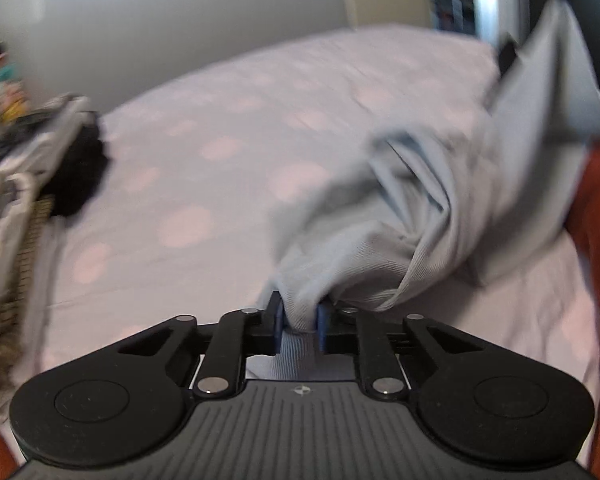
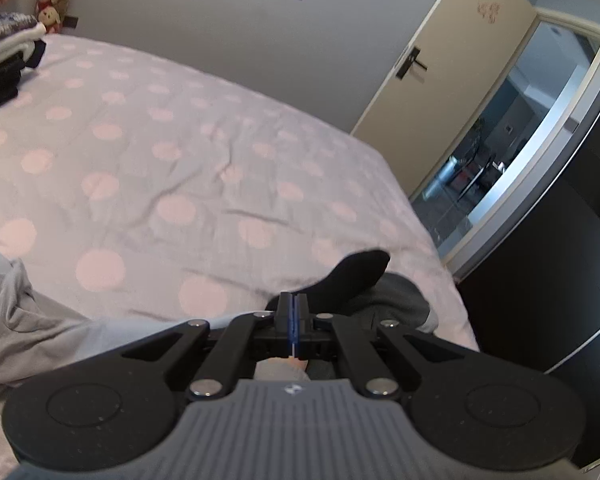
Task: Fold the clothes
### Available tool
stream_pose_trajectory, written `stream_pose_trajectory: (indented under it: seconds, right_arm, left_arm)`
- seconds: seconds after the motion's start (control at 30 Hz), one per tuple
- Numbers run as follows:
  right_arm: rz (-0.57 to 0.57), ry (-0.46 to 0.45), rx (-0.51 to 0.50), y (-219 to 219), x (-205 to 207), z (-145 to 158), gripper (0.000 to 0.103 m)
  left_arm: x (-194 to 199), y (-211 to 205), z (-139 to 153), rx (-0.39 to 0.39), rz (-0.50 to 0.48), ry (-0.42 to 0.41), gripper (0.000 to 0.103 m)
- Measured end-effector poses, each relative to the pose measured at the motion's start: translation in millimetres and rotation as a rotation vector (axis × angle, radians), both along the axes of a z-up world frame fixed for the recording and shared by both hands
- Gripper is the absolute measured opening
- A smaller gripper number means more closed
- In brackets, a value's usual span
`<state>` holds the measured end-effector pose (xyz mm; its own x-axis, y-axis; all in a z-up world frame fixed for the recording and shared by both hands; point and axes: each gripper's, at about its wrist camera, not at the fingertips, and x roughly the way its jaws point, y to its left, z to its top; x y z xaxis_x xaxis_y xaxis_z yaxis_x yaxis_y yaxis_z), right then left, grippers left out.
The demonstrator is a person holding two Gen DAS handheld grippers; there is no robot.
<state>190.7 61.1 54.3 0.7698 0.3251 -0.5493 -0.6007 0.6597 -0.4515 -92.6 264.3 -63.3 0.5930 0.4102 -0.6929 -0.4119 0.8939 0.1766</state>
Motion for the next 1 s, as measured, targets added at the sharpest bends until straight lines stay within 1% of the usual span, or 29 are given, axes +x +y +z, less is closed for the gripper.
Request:
stream_pose_trajectory:
  seconds: [0.07, 0.13, 0.23, 0.33, 0.37, 0.4, 0.43, 0.47, 0.53, 0.6, 0.67, 0.7, 0.77, 0.87, 0.93, 1.0]
  right_arm:
    - [0.020, -0.020, 0.008, 0, -11, 10, 0.000]
    - [0.049, -0.031, 0.018, 2, -23, 19, 0.000]
    - [0.110, -0.041, 0.030, 8, -45, 30, 0.000]
    - [0.175, -0.041, 0.035, 18, -65, 35, 0.000]
    - [0.197, -0.039, 0.035, 22, -71, 35, 0.000]
    - [0.216, -0.034, 0.030, 28, -77, 33, 0.000]
    - [0.233, -0.028, 0.021, 34, -81, 29, 0.000]
    - [0.249, -0.022, 0.012, 40, -86, 26, 0.000]
    - [0.269, -0.009, -0.007, 53, -91, 17, 0.000]
    - [0.275, 0.012, -0.022, 64, -92, 6, 0.000]
    - [0.266, 0.013, -0.040, 72, -89, -5, 0.000]
    - [0.256, 0.005, -0.050, 75, -85, -10, 0.000]
    - [0.230, 0.000, -0.065, 80, -75, -20, 0.000]
    - [0.179, 0.017, -0.071, 82, -56, -31, 0.000]
    - [0.146, 0.012, -0.076, 82, -44, -38, 0.000]
    - [0.133, 0.024, -0.074, 79, -34, -43, 0.000]
  left_arm:
    - [-14, 12, 21, -0.019, 0.042, -0.034, 0.016]
    - [-32, 21, 41, -0.011, 0.072, -0.055, 0.014]
    - [-62, 38, 68, -0.010, 0.144, -0.096, 0.013]
    - [-82, 57, 81, 0.021, 0.254, -0.097, 0.013]
    - [-83, 63, 79, 0.052, 0.297, -0.070, 0.013]
    - [-80, 69, 74, 0.086, 0.338, -0.022, 0.014]
    - [-77, 78, 69, 0.095, 0.371, 0.011, 0.015]
    - [-74, 88, 64, 0.083, 0.398, 0.026, 0.016]
    - [-62, 105, 52, 0.087, 0.434, 0.054, 0.020]
    - [-51, 121, 39, 0.092, 0.470, 0.082, 0.020]
    - [-40, 128, 35, 0.137, 0.491, 0.096, 0.020]
    - [-34, 134, 34, 0.154, 0.491, 0.100, 0.020]
    - [-29, 146, 36, 0.158, 0.481, 0.087, 0.020]
    - [-37, 153, 47, 0.153, 0.435, 0.050, 0.021]
    - [-40, 152, 55, 0.146, 0.358, 0.027, 0.024]
    - [-41, 145, 57, 0.147, 0.256, 0.021, 0.026]
